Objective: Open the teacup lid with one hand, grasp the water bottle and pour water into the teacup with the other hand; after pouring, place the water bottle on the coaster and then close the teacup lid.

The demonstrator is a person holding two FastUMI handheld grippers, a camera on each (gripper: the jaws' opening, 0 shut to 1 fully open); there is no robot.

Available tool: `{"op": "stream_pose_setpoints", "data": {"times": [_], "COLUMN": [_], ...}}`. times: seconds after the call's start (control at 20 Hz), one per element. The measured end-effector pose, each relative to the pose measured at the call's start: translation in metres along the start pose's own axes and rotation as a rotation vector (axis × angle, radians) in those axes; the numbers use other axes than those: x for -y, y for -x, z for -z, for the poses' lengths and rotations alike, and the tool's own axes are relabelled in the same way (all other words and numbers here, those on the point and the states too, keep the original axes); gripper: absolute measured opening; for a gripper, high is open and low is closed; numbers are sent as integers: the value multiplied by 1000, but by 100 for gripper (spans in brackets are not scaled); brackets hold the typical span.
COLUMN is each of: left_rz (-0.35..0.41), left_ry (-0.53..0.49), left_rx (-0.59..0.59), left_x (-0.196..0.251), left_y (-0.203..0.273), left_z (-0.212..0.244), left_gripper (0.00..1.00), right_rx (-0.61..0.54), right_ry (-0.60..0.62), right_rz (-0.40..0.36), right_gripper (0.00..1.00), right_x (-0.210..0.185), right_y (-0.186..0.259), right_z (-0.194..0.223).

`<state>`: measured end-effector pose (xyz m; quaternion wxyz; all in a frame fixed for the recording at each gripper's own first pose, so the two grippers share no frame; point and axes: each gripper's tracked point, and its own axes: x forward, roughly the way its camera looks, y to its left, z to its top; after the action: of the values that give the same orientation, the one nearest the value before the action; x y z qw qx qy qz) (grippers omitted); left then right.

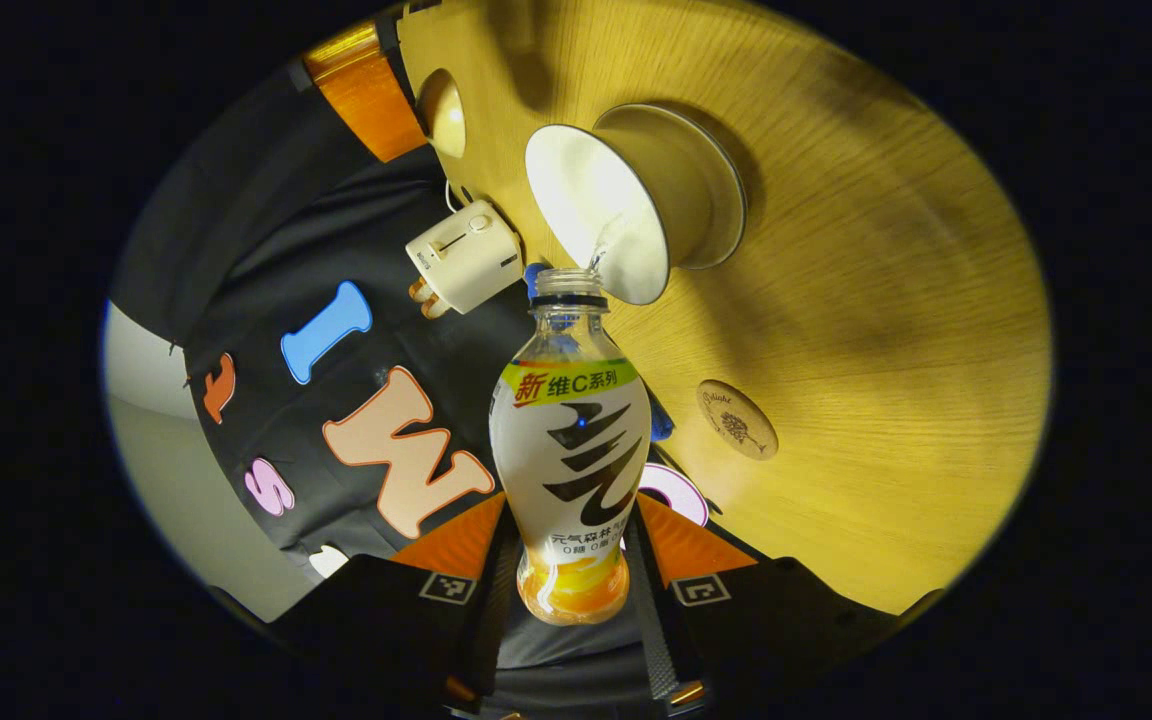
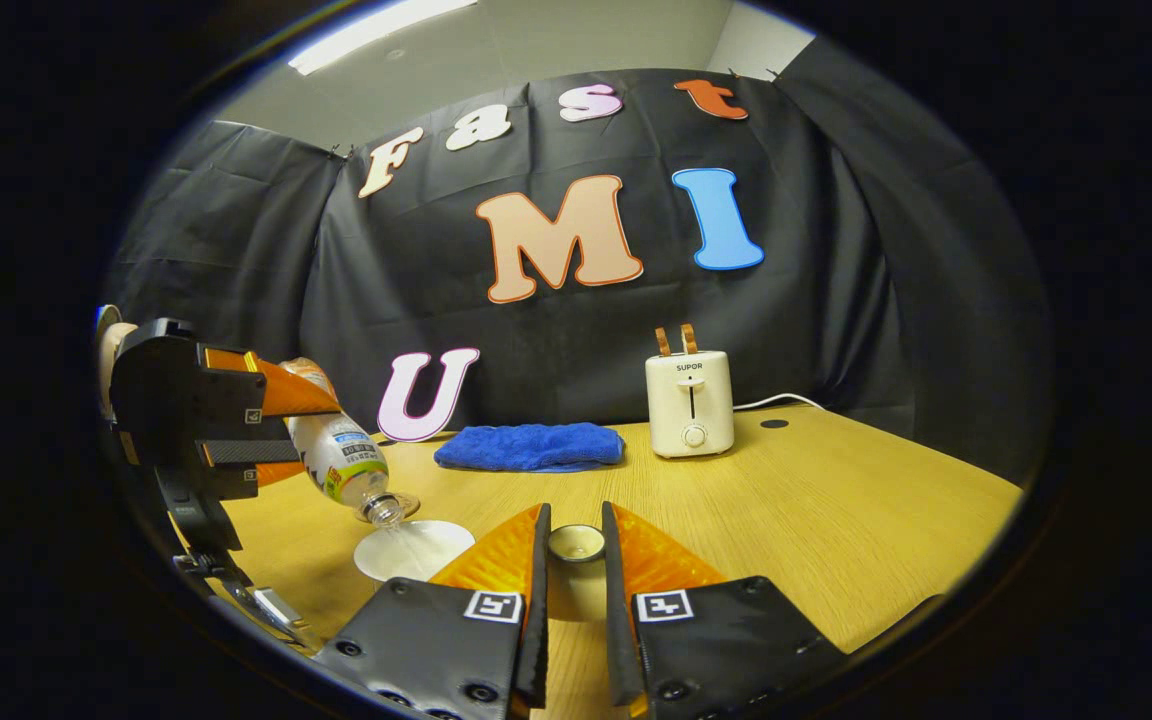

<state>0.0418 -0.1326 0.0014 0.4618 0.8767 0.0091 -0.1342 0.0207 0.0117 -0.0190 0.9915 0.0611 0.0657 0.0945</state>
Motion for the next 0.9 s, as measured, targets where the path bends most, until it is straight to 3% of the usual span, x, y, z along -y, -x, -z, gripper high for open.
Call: {"op": "stream_pose_setpoints", "data": {"times": [0.9], "left_rz": [-62], "left_ry": [-114], "left_rx": [6], "left_x": [-29], "left_y": [-3], "left_z": [-1], "left_gripper": [56], "right_rx": [-2], "right_ry": [40], "right_rz": [-3], "right_gripper": [27], "right_x": [-4], "right_y": [-1], "right_z": [1]}}
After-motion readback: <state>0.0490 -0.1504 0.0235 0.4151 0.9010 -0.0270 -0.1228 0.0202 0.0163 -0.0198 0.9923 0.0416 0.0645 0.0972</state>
